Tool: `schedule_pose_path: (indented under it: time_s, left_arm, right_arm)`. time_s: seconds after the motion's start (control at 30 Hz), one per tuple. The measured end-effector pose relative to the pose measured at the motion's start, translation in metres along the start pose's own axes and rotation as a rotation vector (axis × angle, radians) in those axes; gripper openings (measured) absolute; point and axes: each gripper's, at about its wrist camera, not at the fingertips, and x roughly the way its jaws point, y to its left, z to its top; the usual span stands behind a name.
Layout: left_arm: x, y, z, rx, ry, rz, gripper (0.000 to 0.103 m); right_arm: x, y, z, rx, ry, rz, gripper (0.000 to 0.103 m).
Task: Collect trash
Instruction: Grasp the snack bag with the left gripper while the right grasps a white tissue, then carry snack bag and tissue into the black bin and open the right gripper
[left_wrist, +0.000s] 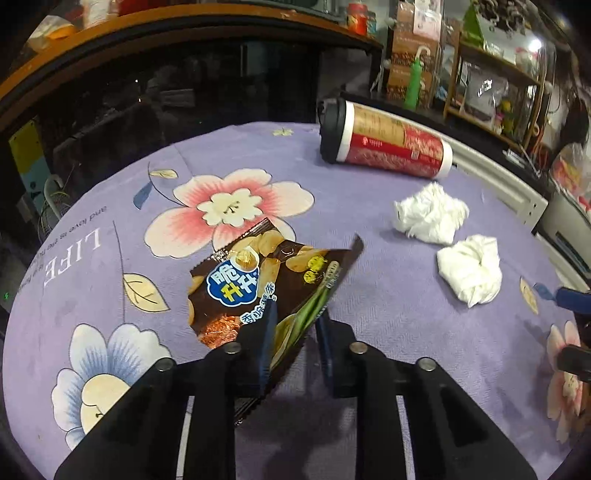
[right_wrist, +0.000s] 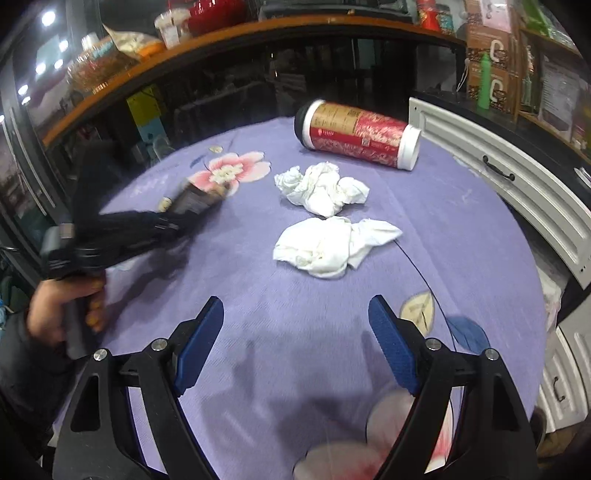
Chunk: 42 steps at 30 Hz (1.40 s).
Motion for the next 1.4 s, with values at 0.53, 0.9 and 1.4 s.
schedule_pose_path:
  time_s: [0.53,0.9,1.4]
  left_arm:
    - [-0.036,0.014,0.006,-0.065,-0.142,-0.048,0.007]
    - [-0.042,0.021,0.003,-0.09,-0.157,-0.049,0.006]
    - [-0.109,-0.018,-0.028,-0.054,-0.221,-0.112,0.006]
  right_arm:
    - [0.083,0.004,0.038,-0.062,0.117,-0.171,0.059]
    - [0.055,-0.009,0.027,0.003,0.082,-0.145,0.015]
    - [-0.067,-0.008,-0.042,0.047,-0.086,-0.112,0.015]
